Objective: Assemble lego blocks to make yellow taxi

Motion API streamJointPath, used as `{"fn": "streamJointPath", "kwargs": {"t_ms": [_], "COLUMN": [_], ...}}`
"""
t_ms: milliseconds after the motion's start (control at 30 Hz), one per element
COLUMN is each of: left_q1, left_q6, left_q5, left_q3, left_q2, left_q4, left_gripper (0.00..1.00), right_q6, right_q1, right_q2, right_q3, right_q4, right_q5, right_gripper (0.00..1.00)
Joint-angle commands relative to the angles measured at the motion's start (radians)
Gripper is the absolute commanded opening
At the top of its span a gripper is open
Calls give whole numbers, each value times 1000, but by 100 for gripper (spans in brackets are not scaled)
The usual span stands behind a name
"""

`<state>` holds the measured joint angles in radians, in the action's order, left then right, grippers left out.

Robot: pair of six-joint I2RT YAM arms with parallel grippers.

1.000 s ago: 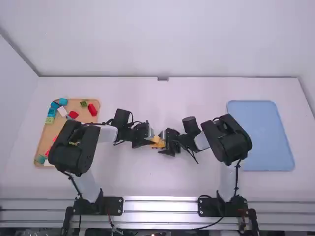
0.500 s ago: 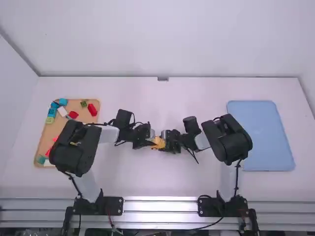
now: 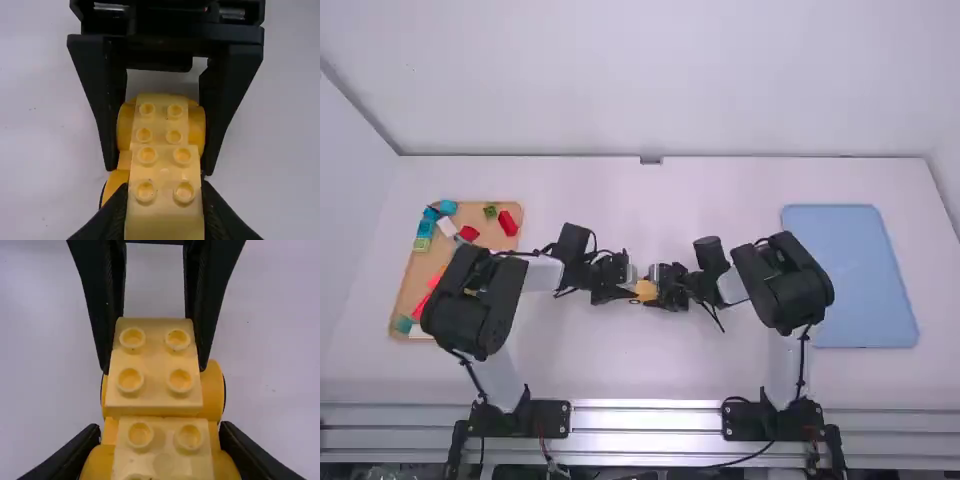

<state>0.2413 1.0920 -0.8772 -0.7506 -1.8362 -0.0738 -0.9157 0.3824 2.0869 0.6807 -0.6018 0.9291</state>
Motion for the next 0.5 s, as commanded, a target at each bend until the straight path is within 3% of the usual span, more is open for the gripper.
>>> {"fn": "streamJointPath", "kwargs": {"t_ms": [0, 133, 367, 467], "left_q1": [5, 11, 14, 7], "left_q6": [-1, -3, -3, -2], "left_q5": [7, 6, 6, 6], "left_q3": [10, 9, 10, 10], "left_q2": [-10, -10, -10, -10], "left_q4": [-7, -26, -12, 11], "left_gripper": [18, 10, 11, 17], "right_q6": [-9, -10, -9, -9], "right_q1": [5, 5, 4, 5], "right_q2": [14, 14, 14, 14], "right_q3": [4, -3, 2, 6], "right_q4": [8, 5, 7, 8], "right_q5": [-23, -11, -10, -10], "right_gripper": [45, 44, 44, 45]}}
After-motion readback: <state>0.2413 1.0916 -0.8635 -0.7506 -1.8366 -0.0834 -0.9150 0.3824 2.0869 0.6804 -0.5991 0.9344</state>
